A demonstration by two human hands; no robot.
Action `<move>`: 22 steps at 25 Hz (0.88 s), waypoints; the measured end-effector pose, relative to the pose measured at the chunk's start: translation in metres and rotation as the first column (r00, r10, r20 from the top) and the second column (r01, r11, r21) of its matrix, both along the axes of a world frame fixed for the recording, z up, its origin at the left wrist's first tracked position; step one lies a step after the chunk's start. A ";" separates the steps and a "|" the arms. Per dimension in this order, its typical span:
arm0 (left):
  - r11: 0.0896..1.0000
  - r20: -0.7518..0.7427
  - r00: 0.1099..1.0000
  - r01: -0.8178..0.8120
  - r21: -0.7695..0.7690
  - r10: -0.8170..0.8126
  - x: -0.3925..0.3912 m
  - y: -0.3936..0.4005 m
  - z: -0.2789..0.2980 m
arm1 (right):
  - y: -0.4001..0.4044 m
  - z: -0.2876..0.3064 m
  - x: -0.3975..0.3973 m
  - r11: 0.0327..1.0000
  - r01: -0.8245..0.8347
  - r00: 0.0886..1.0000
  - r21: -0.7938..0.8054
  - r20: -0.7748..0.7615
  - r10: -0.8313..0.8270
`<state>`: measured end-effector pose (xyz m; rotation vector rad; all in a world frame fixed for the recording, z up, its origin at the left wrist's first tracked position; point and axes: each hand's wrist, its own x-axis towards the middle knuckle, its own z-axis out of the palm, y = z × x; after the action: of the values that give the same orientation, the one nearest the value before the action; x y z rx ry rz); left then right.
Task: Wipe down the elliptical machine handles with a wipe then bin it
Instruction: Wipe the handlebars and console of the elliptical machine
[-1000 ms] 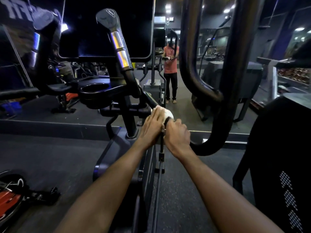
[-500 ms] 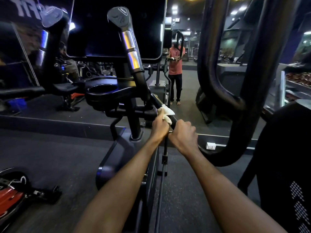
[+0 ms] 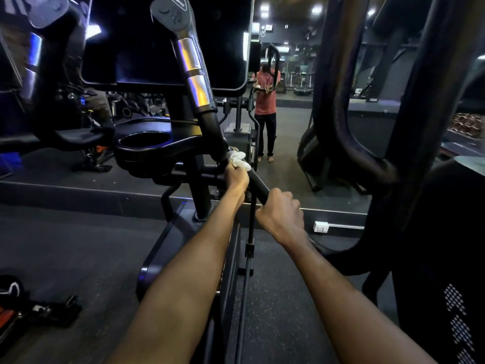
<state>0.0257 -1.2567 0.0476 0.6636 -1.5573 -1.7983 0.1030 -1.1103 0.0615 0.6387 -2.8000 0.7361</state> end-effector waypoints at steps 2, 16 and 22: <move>0.990 0.006 1.000 0.017 0.142 -0.018 -0.010 -0.014 0.001 | 0.000 -0.003 -0.001 1.000 -0.014 1.000 -0.001 -0.026 0.014; 0.883 0.044 0.999 0.044 -0.468 -0.026 0.063 0.037 0.006 | 0.007 0.000 0.003 0.989 0.011 0.997 -0.145 0.075 0.000; 0.965 -0.041 0.974 0.216 -0.146 -0.224 0.087 0.080 0.034 | 0.036 0.013 0.028 0.814 0.046 0.996 -0.579 0.091 0.009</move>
<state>0.1128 -1.1766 0.0816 0.3805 -1.7567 -1.8269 0.1309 -1.0740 0.0745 0.4618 -2.4277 1.5599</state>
